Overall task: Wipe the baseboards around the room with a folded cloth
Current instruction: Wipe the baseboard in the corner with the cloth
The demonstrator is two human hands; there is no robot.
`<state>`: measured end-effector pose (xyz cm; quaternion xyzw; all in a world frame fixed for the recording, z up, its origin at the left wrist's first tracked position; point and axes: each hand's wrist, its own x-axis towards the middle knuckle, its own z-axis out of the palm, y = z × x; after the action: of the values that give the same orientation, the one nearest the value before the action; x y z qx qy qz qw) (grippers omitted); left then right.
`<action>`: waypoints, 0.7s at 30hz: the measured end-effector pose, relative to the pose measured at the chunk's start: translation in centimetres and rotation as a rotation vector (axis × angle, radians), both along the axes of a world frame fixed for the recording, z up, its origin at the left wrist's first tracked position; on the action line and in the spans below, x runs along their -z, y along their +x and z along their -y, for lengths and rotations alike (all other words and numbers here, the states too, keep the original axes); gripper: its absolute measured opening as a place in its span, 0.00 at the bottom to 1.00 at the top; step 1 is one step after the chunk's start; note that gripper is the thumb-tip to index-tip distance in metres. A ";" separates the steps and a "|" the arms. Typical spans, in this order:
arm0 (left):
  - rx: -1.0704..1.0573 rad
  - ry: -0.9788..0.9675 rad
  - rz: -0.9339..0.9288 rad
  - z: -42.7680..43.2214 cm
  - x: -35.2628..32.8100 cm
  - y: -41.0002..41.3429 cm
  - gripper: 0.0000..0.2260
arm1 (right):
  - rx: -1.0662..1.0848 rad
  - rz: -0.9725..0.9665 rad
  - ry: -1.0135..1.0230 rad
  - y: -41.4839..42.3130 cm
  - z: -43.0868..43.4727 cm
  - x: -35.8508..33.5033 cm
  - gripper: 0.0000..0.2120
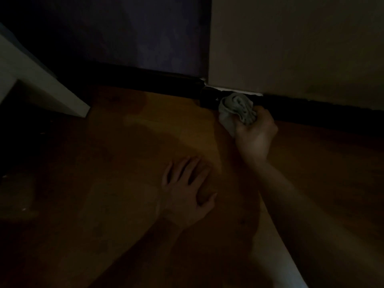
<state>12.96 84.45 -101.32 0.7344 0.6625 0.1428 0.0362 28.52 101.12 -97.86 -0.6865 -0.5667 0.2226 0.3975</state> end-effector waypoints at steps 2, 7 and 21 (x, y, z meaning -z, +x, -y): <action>-0.001 0.013 -0.003 0.0 0.2 0.0 0.29 | 0.091 -0.031 0.002 1.3 0.4 0.1 0.11; -0.004 0.004 -0.049 0.0 0.7 0.0 0.29 | -0.020 0.003 0.006 0.0 0.3 -0.5 0.09; 0.015 0.044 -0.016 -0.1 1.0 -0.2 0.31 | 0.147 0.037 -0.037 3.9 0.5 -0.3 0.09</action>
<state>12.77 84.55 -102.37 0.7412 0.6539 0.1509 0.0159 32.38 100.66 -97.56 -0.7376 -0.5178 0.1901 0.3895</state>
